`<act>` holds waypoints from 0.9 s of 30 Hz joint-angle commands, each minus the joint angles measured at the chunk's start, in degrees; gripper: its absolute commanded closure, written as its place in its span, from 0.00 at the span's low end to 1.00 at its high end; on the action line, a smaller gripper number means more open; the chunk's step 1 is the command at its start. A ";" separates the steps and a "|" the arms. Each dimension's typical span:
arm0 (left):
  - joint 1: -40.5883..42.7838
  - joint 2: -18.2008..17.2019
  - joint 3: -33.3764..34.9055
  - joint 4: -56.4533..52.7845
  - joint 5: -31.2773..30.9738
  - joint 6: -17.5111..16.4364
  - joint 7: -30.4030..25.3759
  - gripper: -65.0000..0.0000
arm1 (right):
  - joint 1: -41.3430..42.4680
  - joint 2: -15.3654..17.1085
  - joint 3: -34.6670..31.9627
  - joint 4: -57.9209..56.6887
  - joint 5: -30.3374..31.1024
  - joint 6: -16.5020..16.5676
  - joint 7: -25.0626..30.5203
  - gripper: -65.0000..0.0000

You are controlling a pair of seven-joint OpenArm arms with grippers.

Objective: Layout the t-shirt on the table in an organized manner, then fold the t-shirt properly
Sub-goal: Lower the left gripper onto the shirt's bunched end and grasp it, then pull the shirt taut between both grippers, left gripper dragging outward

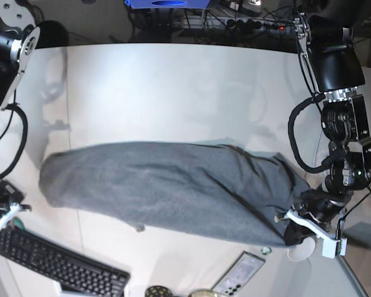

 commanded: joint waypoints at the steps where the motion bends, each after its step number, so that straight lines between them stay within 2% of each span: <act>1: -1.85 -0.37 -0.03 -0.72 -0.77 -0.03 -1.68 1.00 | 2.38 1.28 0.12 -1.85 -0.03 -0.04 1.15 0.99; 4: -2.56 0.77 -0.11 -5.90 -0.68 -0.03 -2.12 1.00 | 4.40 1.28 0.12 -9.67 -0.03 -0.04 3.26 0.99; 8: -1.85 0.95 1.73 -10.56 -0.68 -0.03 -6.87 1.00 | 2.64 1.28 0.12 -14.15 -0.03 -0.04 9.06 0.99; 15: -0.62 0.07 4.02 -15.66 2.31 -0.03 -14.60 1.00 | -2.37 0.40 0.12 -14.15 -0.03 -0.04 10.03 0.99; 22: -0.98 -0.20 3.84 -14.17 2.57 -0.03 -15.31 0.24 | -6.94 -0.57 0.12 -13.98 -0.03 -0.04 10.03 0.99; 25: -0.36 -0.20 1.38 -11.44 2.31 -0.03 -15.31 0.03 | -9.14 -1.45 0.12 -13.63 0.06 0.05 10.03 0.99; 27: 1.13 0.24 -1.52 -8.19 2.22 -0.03 -14.87 0.00 | -10.89 -2.85 0.20 -12.22 0.06 0.31 10.11 0.99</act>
